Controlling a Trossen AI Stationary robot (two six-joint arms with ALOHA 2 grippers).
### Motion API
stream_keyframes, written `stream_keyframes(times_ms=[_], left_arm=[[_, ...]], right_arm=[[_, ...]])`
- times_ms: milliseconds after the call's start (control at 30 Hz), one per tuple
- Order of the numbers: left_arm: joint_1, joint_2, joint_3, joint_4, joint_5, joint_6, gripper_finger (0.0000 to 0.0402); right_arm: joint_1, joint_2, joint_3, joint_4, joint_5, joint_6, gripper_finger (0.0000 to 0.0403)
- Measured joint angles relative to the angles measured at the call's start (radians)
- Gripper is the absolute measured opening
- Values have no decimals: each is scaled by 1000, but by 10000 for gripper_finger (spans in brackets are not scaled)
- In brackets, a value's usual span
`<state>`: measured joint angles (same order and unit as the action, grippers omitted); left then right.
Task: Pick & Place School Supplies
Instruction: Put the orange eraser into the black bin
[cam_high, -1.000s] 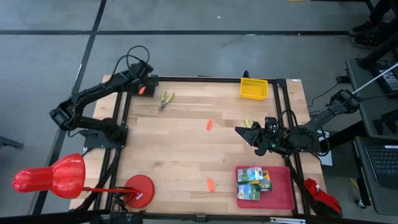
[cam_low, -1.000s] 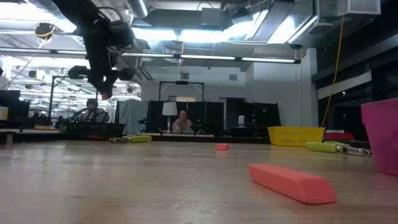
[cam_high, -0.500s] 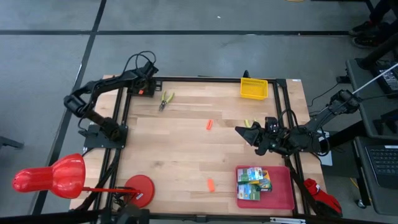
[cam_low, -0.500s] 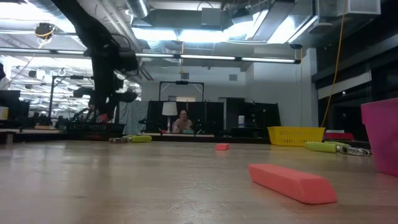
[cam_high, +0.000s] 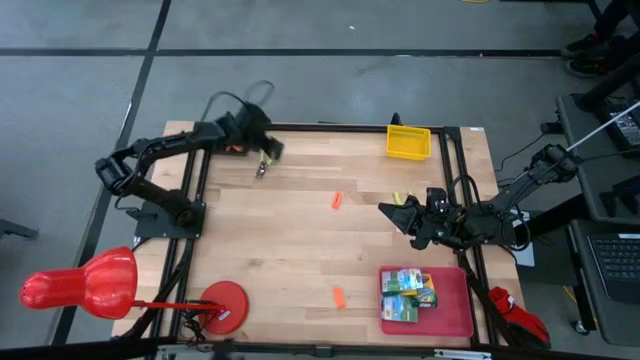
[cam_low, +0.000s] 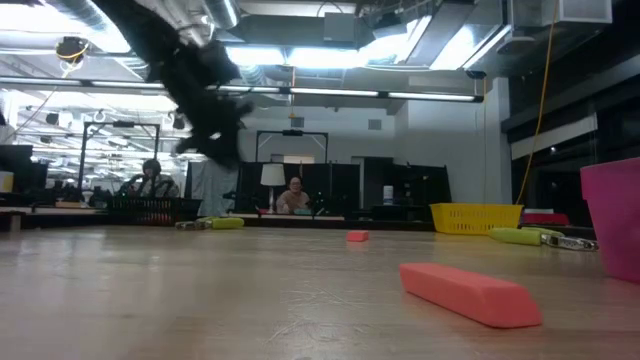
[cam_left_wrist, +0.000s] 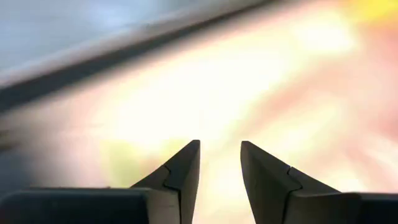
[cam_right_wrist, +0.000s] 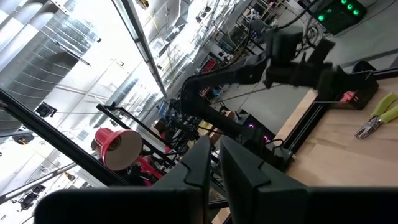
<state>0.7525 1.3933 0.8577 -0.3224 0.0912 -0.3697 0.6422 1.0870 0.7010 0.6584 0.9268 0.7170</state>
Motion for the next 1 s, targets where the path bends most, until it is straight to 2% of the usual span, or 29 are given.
stream_keyframes(times_ms=[33, 100, 200, 367, 433, 500, 633, 700, 833, 1000], left_arm=[[-54, -3, 0, 16, 40, -4, 106], [-167, -2, 0, 16, 39, -62, 95], [-317, 29, 0, 26, 39, -225, 76], [-487, 133, 0, 170, 10, -388, 49], [-505, 189, 5, 254, 27, -440, 42], [-506, 254, 28, 314, 117, -491, 41], [-501, 384, 125, 316, 214, -506, 51], [-495, 438, 194, 296, 216, -473, 61], [-477, 527, 355, 137, 159, -378, 85], [-450, 622, 508, 4, 153, -325, 105]], right_arm=[[0, 0, 0, 0, 0, -1, 39], [0, 0, 0, 0, 0, -4, 39], [0, 0, 0, 4, 0, -18, 39], [0, 0, 0, 21, -1, -30, 39], [0, 0, 0, 36, -4, -45, 39], [0, 0, 0, 53, -15, -52, 40], [0, 0, 0, 67, -31, -69, 39], [0, 0, 0, 67, -31, -70, 40], [0, 0, 0, 79, -32, -72, 40], [1, 0, 0, 92, -53, -90, 40]])
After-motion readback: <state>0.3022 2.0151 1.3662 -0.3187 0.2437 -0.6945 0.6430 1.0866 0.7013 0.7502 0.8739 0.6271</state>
